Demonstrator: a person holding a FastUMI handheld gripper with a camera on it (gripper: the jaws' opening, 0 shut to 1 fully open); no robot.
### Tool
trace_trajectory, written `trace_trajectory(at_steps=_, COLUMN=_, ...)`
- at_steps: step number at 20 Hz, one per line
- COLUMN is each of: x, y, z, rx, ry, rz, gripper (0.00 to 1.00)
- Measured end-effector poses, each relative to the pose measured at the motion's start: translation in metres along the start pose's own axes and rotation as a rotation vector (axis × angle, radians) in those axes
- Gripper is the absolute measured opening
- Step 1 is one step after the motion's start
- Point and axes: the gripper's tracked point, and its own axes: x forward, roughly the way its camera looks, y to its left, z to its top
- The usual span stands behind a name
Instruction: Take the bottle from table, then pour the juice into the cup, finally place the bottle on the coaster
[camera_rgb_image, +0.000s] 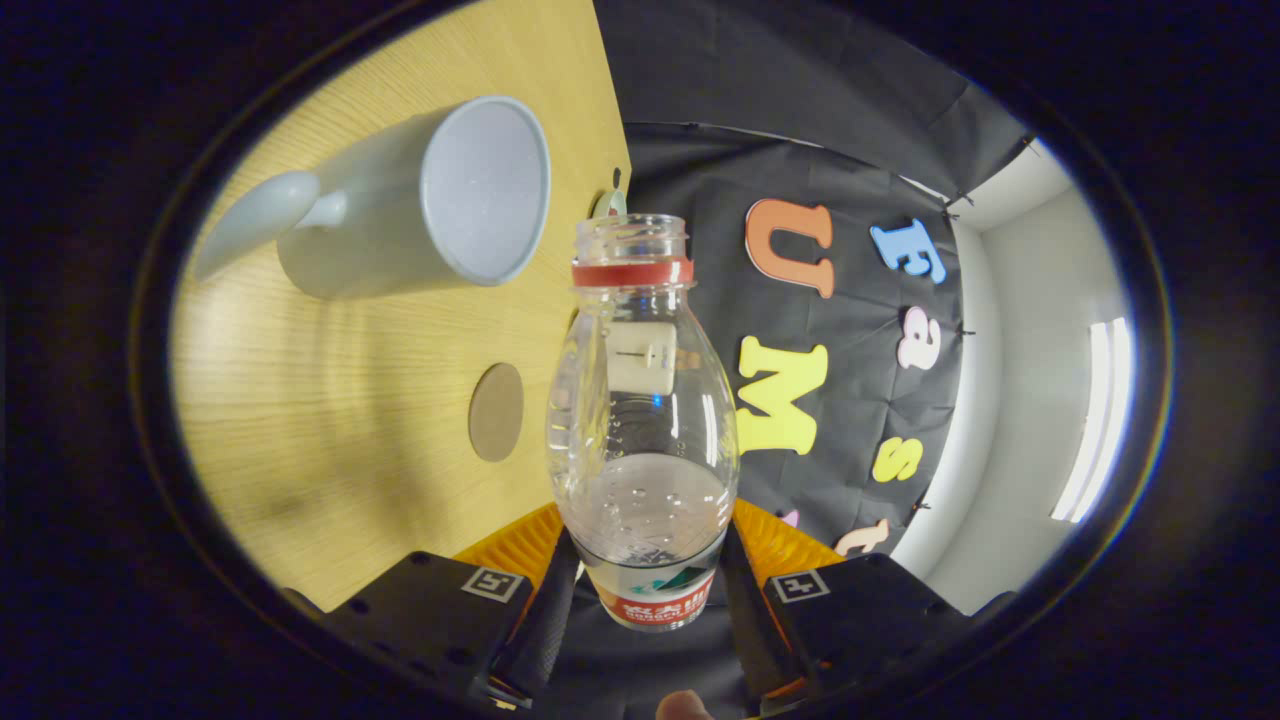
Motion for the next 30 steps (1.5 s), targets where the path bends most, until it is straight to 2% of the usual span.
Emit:
trace_trajectory(at_steps=12, x=0.0, y=-0.009, z=0.0, rx=-0.057, ry=0.006, rz=0.003, gripper=0.75)
trace_trajectory(at_steps=30, x=-0.003, y=-0.039, z=-0.003, rx=-0.116, ry=-0.001, rz=-0.054, gripper=0.75)
